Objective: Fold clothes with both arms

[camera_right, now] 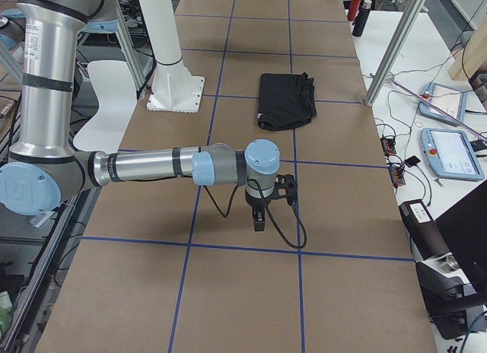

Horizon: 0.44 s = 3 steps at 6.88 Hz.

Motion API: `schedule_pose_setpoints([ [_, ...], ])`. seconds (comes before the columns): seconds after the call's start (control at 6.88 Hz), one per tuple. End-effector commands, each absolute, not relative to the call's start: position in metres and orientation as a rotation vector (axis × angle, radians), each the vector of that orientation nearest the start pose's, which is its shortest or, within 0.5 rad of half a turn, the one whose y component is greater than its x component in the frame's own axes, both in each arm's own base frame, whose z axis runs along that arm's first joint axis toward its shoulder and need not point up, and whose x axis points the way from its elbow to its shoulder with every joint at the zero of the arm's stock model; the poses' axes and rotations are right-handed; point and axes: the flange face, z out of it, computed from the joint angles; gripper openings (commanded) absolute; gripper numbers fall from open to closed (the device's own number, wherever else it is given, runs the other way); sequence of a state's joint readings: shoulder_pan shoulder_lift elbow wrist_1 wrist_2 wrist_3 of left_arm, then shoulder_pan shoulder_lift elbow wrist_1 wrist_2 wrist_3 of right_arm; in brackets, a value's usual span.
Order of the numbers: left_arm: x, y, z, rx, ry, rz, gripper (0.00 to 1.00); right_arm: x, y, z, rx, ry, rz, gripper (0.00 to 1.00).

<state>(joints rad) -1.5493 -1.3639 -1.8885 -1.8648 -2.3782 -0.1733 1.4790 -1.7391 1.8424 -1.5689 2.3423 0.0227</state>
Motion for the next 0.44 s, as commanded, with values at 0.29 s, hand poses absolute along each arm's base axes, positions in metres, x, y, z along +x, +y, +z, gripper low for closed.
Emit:
schedule_pose_setpoints([
  [0.29, -0.0525, -0.4227, 0.5656, 0.293, 0.824, 0.017, 1.00, 0.0267, -0.4261, 0.6117, 0.100, -0.726, -0.117, 1.00],
])
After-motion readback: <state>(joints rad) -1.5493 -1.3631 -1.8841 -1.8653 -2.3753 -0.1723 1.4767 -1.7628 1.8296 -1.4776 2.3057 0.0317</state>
